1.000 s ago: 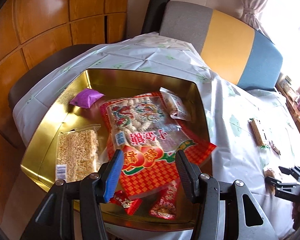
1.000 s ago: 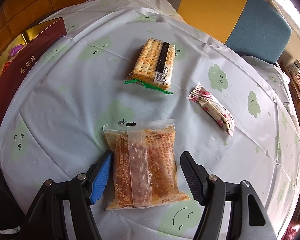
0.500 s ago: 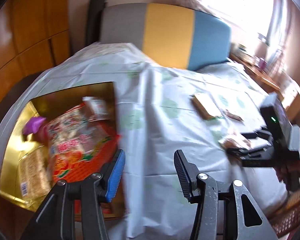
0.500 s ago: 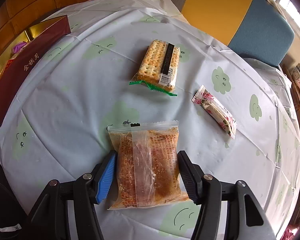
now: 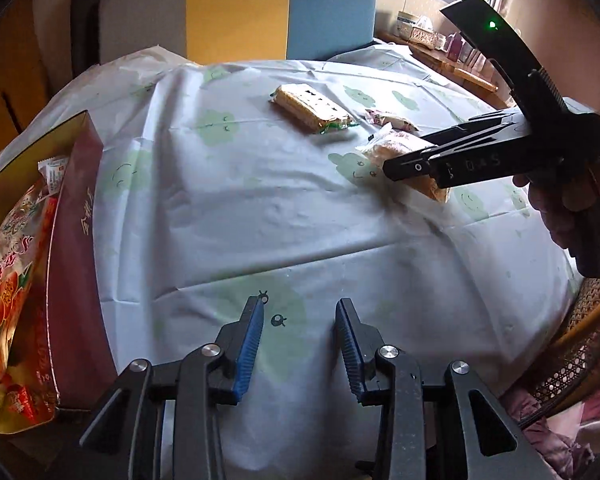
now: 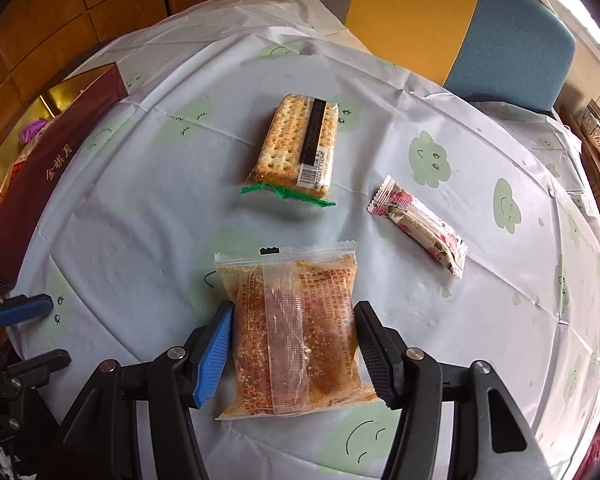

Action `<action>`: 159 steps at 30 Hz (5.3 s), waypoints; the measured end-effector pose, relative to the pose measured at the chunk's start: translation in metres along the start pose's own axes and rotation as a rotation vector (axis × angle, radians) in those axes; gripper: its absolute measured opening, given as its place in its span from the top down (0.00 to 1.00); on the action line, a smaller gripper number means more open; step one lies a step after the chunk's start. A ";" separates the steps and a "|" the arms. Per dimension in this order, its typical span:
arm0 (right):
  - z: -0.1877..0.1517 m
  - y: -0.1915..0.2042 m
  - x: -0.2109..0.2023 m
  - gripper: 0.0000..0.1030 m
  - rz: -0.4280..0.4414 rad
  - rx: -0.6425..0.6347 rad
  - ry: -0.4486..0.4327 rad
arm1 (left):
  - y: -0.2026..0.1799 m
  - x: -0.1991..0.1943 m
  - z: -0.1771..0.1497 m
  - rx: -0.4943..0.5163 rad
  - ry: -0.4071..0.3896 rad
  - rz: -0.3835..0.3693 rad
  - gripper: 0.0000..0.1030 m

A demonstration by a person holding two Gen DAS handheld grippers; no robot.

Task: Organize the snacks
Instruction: 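Carry the brown bread bag into the gold tin and open the right gripper, then move the right gripper back over the cloth while the left reaches the saltine cracker pack, then grasp the saltine cracker pack with the left gripper and lift, then hold the cracker pack with the left gripper while the right grasps the pink rose-print snack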

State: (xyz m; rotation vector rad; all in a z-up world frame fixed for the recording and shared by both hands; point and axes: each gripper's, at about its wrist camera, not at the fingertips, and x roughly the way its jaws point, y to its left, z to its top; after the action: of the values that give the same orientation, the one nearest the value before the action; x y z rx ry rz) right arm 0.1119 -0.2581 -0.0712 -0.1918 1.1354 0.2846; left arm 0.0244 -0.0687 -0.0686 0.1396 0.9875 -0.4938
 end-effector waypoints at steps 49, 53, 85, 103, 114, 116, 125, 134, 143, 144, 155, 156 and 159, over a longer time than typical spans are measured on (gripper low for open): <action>0.020 0.009 -0.025 0.40 0.155 0.012 0.066 | 0.013 -0.007 -0.015 0.042 -0.070 -0.095 0.64; -0.009 -0.053 -0.012 0.40 0.013 0.255 0.040 | 0.011 -0.007 -0.013 0.051 -0.060 -0.084 0.62; -0.025 -0.109 -0.018 0.40 -0.164 0.476 0.044 | 0.005 0.017 0.094 -0.144 0.025 0.013 0.56; -0.020 -0.115 -0.024 0.39 -0.140 0.506 0.008 | -0.017 0.097 0.185 -0.248 0.082 0.058 0.41; -0.019 -0.118 -0.029 0.39 -0.101 0.533 -0.017 | -0.025 0.137 0.200 -0.210 0.097 0.156 0.43; -0.019 -0.118 -0.029 0.39 -0.098 0.533 -0.020 | -0.028 0.135 0.197 -0.174 0.074 0.151 0.49; -0.020 -0.120 -0.029 0.39 -0.109 0.536 -0.016 | -0.016 0.091 0.146 -0.050 0.056 0.106 0.52; -0.024 -0.118 -0.022 0.40 -0.136 0.516 0.020 | 0.000 0.054 0.084 -0.071 0.010 0.106 0.51; -0.028 -0.120 -0.022 0.40 -0.164 0.530 0.026 | -0.007 0.060 0.071 -0.035 -0.075 0.156 0.50; -0.028 -0.120 -0.022 0.40 -0.164 0.530 0.027 | -0.006 0.060 0.071 -0.036 -0.084 0.154 0.50; -0.022 -0.109 -0.022 0.40 -0.108 0.474 -0.008 | -0.005 0.058 0.063 -0.037 -0.145 0.142 0.50; -0.022 -0.107 -0.022 0.40 -0.100 0.465 -0.006 | -0.004 0.058 0.062 -0.039 -0.148 0.140 0.50; -0.020 -0.103 -0.021 0.40 -0.073 0.449 0.001 | -0.004 0.057 0.061 -0.043 -0.153 0.134 0.50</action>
State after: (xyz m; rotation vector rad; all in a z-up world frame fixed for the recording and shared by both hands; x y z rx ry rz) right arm 0.1191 -0.3638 -0.0598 0.1630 1.1618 -0.0392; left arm 0.0953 -0.1114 -0.0817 0.1266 0.8327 -0.3553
